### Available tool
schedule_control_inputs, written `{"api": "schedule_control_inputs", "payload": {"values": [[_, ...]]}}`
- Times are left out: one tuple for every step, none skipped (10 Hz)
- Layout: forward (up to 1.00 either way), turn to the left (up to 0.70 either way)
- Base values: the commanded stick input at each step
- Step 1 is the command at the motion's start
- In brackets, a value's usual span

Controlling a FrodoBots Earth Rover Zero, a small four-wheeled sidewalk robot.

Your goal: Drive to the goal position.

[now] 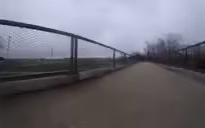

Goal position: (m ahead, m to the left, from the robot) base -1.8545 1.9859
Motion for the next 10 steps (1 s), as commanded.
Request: {"api": "schedule_control_inputs", "payload": {"values": [[1.00, 0.40], [1.00, 0.40], [1.00, 0.40], [1.00, 0.40], [1.00, 0.40], [1.00, 0.40], [1.00, 0.40], [1.00, 0.40], [1.00, 0.40], [1.00, 0.39]]}}
